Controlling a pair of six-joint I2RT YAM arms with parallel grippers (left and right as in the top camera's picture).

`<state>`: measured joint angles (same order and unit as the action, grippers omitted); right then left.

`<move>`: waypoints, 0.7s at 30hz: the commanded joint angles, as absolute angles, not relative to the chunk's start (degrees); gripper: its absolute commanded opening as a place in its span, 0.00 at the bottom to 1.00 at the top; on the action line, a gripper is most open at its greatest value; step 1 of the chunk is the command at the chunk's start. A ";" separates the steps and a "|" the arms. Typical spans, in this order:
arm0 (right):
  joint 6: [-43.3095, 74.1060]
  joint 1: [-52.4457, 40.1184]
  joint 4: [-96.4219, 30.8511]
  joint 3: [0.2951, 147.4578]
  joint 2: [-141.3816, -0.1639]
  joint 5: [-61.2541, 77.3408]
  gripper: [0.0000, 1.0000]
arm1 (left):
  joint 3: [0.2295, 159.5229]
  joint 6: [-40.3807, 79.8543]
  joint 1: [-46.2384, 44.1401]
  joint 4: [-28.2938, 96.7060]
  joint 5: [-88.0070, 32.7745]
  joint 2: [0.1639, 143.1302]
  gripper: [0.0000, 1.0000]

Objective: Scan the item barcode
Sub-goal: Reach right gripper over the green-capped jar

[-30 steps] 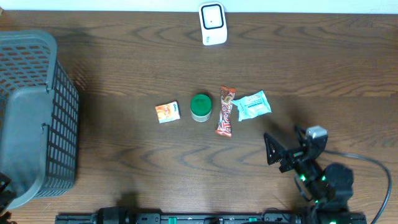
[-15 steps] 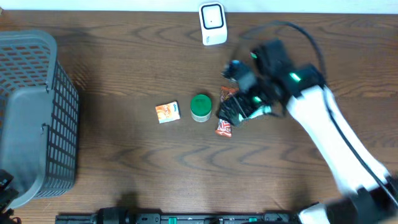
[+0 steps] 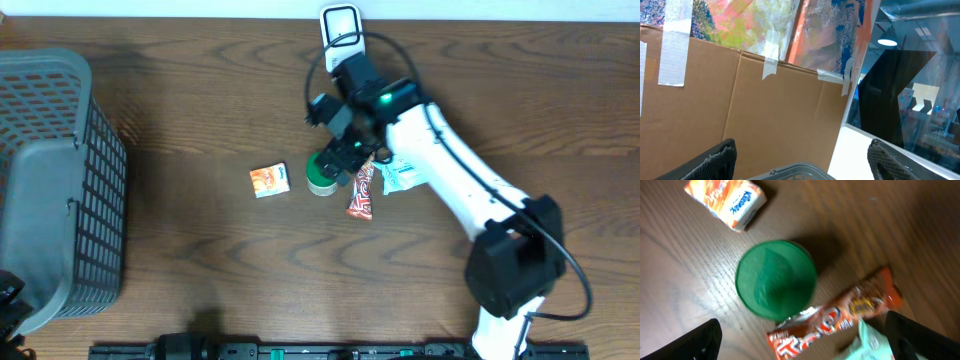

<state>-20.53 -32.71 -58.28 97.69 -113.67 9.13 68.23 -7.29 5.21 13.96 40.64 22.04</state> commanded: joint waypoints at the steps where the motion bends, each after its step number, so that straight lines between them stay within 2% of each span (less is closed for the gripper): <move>1: -22.81 -35.27 -57.43 98.89 -117.14 6.07 0.99 | 68.29 -6.74 5.52 14.11 40.47 21.89 0.84; 12: -27.55 -36.21 -55.88 98.89 -123.52 6.28 0.99 | 68.29 -6.74 5.52 14.11 40.47 21.89 0.84; 15: -26.37 -36.21 -54.35 98.89 -123.55 6.09 0.72 | 68.29 -6.74 5.52 14.11 40.47 21.89 0.84; 18: -20.71 -35.94 -52.80 98.89 -123.55 5.43 0.67 | 68.29 -6.74 5.52 14.11 40.47 21.89 0.84; 21: -15.64 -35.94 -52.71 98.89 -123.55 5.41 0.59 | 68.29 -6.74 5.52 14.11 40.47 21.89 0.84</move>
<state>-22.52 -36.12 -52.82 97.76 -123.26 5.91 68.23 -7.27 5.21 14.17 40.64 22.04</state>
